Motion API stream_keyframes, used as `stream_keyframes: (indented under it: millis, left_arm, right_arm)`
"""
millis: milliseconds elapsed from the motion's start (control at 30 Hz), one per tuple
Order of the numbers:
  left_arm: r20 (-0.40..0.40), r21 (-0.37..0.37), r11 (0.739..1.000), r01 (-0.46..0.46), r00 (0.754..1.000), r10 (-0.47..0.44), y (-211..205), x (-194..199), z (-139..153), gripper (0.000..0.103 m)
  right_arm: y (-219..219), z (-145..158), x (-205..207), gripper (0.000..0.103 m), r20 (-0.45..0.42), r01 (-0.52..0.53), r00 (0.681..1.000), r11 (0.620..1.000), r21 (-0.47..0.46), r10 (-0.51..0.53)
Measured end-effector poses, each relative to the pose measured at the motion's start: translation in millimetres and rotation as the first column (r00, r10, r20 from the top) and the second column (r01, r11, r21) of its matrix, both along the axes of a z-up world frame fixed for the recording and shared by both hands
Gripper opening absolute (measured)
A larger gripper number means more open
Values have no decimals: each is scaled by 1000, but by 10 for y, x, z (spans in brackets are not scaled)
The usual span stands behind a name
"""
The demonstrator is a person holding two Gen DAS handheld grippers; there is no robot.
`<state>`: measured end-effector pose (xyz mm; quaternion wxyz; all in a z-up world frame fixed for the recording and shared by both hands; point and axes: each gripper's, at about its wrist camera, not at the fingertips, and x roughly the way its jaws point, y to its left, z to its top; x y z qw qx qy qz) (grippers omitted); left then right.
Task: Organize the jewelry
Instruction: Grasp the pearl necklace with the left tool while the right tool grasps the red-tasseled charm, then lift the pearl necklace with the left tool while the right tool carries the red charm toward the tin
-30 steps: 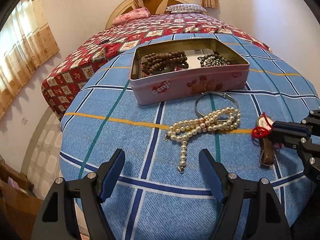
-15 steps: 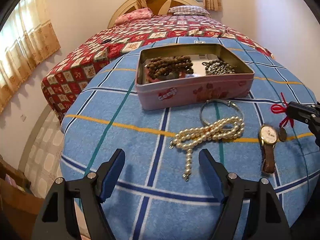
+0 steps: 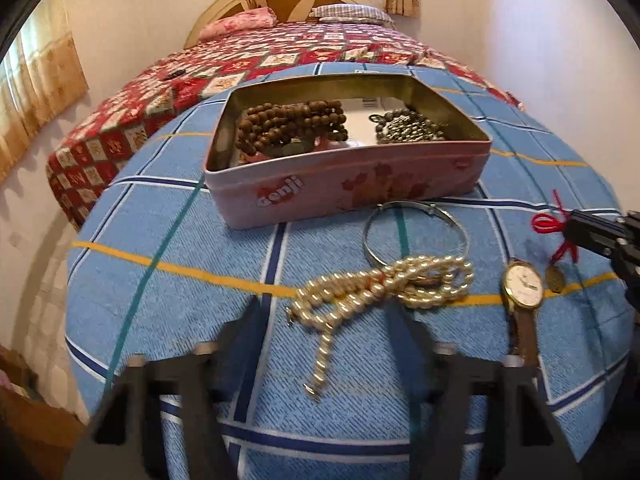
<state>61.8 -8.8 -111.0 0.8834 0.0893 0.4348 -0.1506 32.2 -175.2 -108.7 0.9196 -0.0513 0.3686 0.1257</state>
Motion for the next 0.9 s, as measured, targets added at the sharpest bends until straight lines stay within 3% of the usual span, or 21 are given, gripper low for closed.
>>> stream_keyframes:
  millis: [33, 100, 233, 533, 700, 767, 800, 833, 900]
  left_arm:
    - [1, 8, 1000, 5, 1000, -6, 4, -13, 11, 27]
    - [-6, 12, 1000, 10, 1000, -10, 39, -27, 25, 13]
    - [8, 11, 1000, 15, 1000, -15, 116, -82, 86, 0]
    - [78, -20, 1000, 8, 997, -6, 263, -145, 398, 0]
    - [74, 10, 999, 51, 996, -51, 155, -147, 336, 1]
    - [46, 10, 998, 60, 997, -60, 104, -124, 263, 9]
    - [34, 6, 998, 60, 998, -60, 85, -111, 237, 31]
    - [39, 11, 999, 48, 998, -49, 68, -104, 219, 60]
    - [75, 13, 999, 35, 997, -36, 49, -119, 230, 73]
  right_arm:
    - [6, -2, 0, 6, 0, 1, 1000, 1000, 0, -1]
    - [-18, 4, 5, 6, 1, 7, 1000, 1000, 6, -7]
    - [-42, 11, -3, 6, 4, 10, 1000, 1000, 12, -10]
    - [-95, 68, -14, 6, 15, 24, 1000, 1000, 14, -24]
    - [-180, 153, -20, 6, 32, 45, 998, 999, 24, -46]
    - [-195, 162, -7, 6, 30, 46, 998, 998, 31, -47]
    - [-201, 165, -7, 6, 31, 48, 998, 998, 33, -49]
    - [-205, 170, -8, 6, 32, 48, 998, 998, 35, -49]
    - [-214, 180, -9, 6, 34, 47, 998, 998, 39, -49]
